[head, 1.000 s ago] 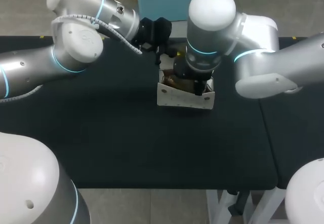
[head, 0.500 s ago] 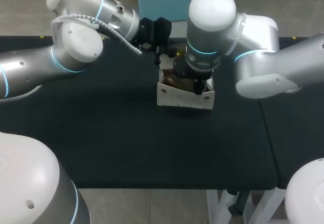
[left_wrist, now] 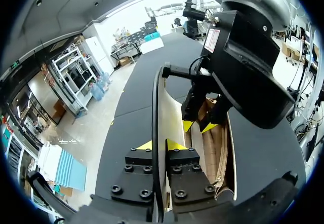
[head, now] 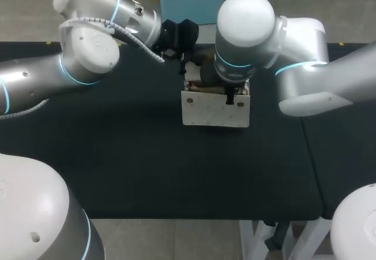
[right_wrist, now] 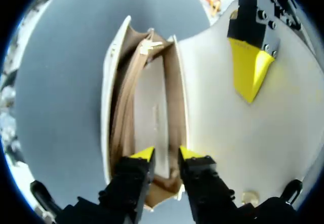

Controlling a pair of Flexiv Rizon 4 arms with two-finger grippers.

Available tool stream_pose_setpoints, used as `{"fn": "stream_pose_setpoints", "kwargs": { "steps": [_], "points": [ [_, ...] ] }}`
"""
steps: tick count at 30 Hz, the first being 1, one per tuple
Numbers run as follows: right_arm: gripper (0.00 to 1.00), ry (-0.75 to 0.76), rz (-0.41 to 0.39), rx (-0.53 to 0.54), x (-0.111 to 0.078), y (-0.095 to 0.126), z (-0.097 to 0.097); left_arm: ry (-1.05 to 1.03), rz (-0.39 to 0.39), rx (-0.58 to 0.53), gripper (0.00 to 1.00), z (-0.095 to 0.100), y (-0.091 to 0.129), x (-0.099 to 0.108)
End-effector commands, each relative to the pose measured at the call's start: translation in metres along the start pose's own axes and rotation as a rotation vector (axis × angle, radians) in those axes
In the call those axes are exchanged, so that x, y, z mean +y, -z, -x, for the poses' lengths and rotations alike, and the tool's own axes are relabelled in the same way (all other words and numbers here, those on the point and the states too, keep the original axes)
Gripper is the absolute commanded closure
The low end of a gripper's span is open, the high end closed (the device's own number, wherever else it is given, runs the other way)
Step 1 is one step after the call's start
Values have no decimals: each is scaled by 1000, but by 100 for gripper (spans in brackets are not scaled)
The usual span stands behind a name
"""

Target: Pick up the bag, open it, inspect its contents, close it, and place it on the opposite side

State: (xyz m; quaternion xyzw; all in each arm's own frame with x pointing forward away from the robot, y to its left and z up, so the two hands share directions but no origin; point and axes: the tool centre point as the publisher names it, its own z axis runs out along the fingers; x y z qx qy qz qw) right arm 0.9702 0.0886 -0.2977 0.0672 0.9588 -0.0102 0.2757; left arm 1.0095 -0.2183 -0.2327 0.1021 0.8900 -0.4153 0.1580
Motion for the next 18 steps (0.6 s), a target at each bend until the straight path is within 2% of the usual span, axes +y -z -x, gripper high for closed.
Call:
{"fn": "stream_pose_setpoints", "kwargs": {
  "steps": [1,8,18],
  "points": [
    [100,0,2,-47,-4,27,-4,5,35,-21,100,-5,4,-5],
    [100,-3,-8,-151,-7,62,-1,23,58,15,100,-3,-3,0],
    [100,-5,2,-207,-10,79,-13,35,55,43,100,8,-24,25]
  ]
}}
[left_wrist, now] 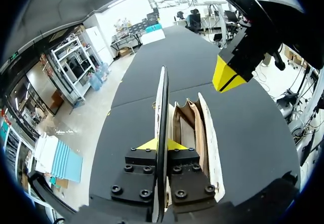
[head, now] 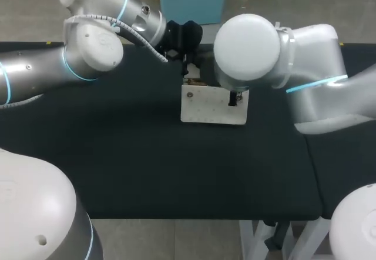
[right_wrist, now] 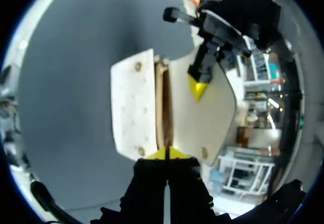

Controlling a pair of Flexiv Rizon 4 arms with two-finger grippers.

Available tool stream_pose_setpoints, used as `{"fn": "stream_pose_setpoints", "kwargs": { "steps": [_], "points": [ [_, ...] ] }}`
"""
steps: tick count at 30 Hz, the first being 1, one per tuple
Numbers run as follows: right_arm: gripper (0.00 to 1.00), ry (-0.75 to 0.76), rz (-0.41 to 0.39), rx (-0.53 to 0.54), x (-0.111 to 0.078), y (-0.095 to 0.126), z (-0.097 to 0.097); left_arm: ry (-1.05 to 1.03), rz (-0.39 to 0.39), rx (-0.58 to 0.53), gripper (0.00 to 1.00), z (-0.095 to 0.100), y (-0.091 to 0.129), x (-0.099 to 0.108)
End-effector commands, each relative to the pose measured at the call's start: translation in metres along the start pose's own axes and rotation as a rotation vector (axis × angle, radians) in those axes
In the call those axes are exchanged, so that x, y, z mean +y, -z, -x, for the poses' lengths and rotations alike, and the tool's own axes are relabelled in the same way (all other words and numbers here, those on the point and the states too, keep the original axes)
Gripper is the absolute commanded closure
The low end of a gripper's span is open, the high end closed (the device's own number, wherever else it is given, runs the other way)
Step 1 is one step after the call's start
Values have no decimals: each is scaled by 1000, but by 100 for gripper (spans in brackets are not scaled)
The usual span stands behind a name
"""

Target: Pick up the bag, open it, inspect its contents, close it, and place it on the opposite side

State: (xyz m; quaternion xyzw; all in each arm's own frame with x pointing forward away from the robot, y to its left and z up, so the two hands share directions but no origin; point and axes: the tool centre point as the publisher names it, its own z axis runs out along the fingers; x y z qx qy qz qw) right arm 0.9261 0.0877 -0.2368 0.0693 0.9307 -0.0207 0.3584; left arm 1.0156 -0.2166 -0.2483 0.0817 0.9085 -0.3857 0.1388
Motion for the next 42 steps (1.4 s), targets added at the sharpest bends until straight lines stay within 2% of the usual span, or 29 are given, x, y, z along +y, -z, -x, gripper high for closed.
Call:
{"fn": "stream_pose_setpoints", "kwargs": {
  "steps": [1,8,11,28,31,33,36,38,42],
  "points": [
    [100,-2,17,-38,-5,7,-9,-14,-13,14,100,10,-18,12],
    [100,-1,55,-83,-4,11,-25,-61,-14,6,100,8,-27,23],
    [100,-8,78,-60,-2,5,-35,-89,-5,-7,100,4,-32,28],
    [100,-8,78,-60,-2,5,-35,-89,-5,-7,100,4,-32,28],
    [100,-8,55,-46,5,0,-50,-119,29,-63,100,3,-36,38],
    [100,-15,49,-33,6,-4,-60,-136,79,-106,100,5,-40,46],
    [100,-30,51,-15,8,-9,-72,-156,93,-145,100,12,-40,54],
    [100,-41,58,-3,9,-11,-77,-134,72,-157,100,20,-38,57],
    [100,-44,65,13,15,-13,-86,-147,46,-153,100,20,-36,56]
  ]
}}
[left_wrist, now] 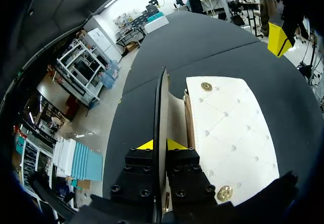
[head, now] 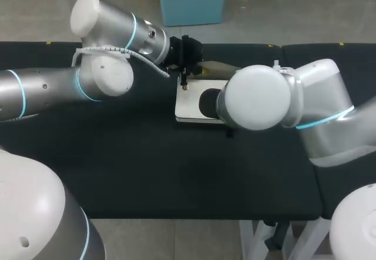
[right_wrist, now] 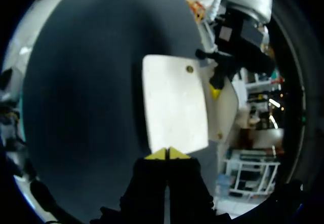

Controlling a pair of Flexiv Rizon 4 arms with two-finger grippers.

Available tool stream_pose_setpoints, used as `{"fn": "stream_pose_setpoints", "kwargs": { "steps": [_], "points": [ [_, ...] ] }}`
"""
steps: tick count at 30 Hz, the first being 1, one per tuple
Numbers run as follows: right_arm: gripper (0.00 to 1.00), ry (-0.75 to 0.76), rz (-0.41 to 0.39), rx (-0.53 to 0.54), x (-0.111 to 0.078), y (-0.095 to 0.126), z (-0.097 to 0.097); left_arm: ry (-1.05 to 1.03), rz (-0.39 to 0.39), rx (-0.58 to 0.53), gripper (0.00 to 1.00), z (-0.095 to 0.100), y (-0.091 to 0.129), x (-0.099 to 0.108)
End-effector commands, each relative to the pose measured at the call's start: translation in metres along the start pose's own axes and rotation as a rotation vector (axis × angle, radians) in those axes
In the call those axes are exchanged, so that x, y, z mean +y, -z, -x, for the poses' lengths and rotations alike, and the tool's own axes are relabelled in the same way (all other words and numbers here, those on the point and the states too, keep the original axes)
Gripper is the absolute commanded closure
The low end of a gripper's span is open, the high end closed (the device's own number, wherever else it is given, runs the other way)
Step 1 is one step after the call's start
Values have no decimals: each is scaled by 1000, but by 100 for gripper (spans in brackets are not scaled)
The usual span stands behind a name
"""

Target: Pick up the bag, open it, inspect its contents, close it, and place it on the opposite side

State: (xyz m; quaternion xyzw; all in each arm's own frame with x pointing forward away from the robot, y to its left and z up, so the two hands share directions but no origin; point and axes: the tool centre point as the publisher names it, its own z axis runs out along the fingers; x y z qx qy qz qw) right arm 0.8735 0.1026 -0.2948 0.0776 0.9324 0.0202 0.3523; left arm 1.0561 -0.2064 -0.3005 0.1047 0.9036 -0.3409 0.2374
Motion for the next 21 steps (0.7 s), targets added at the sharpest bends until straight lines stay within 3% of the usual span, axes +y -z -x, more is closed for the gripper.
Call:
{"fn": "stream_pose_setpoints", "kwargs": {
  "steps": [1,13,17,21],
  "points": [
    [100,2,-4,-2,10,-8,-9,-19,-50,1,100,-4,-1,3],
    [99,-22,9,-10,14,-22,-37,-67,-72,73,100,-21,-17,15],
    [66,-40,9,-45,10,-26,-44,-75,-84,91,100,-22,-21,16],
    [55,-47,7,-78,5,-32,-48,-67,-88,101,100,-24,-22,18]
  ]
}}
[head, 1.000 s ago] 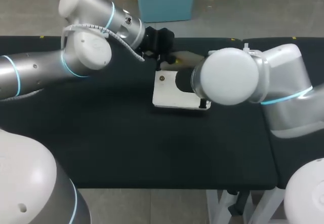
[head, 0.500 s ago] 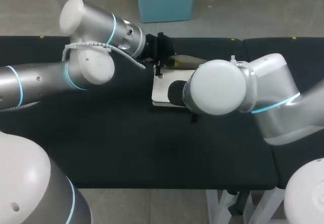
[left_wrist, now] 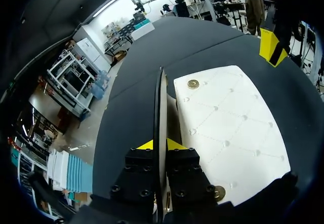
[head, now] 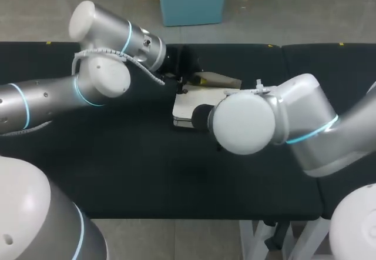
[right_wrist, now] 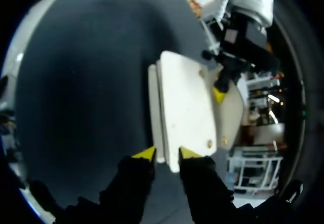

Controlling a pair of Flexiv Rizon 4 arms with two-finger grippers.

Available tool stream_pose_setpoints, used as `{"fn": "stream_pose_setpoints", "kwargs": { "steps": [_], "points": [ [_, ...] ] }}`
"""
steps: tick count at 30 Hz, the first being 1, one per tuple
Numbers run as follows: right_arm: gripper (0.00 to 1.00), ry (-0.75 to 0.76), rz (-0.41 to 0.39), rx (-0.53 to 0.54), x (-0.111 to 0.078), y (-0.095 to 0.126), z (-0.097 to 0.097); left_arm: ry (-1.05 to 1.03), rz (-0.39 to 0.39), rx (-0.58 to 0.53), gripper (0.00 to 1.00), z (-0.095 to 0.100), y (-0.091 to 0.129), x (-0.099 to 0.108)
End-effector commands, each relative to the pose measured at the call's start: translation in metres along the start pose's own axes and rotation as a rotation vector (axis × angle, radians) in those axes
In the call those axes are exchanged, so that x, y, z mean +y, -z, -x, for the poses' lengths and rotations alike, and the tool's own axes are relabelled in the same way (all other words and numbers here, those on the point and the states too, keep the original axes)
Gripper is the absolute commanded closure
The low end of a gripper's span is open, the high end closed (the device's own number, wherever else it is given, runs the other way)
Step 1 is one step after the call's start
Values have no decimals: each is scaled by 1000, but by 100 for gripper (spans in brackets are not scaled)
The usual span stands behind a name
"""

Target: Pick up the bag, open it, inspect its contents, close it, and place it on the opposite side

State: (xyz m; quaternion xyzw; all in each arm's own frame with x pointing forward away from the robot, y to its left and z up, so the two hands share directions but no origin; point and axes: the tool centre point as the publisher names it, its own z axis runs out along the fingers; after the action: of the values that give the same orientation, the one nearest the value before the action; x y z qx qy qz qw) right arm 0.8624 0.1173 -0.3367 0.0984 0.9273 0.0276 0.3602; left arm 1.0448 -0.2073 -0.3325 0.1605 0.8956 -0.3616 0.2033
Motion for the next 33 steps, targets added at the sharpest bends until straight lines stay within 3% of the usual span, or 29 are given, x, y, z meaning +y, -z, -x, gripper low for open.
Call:
{"fn": "stream_pose_setpoints", "kwargs": {
  "steps": [1,14,23,33],
  "points": [
    [55,-1,9,-65,-5,-10,-10,1,-11,13,100,2,-5,5],
    [53,20,0,-107,-10,-41,3,-6,-21,52,100,-4,-7,2],
    [54,26,-11,-110,-9,-47,6,-18,-27,66,100,-7,-8,0],
    [65,28,-18,-135,-7,-55,11,-18,-31,85,100,-12,-10,3]
  ]
}}
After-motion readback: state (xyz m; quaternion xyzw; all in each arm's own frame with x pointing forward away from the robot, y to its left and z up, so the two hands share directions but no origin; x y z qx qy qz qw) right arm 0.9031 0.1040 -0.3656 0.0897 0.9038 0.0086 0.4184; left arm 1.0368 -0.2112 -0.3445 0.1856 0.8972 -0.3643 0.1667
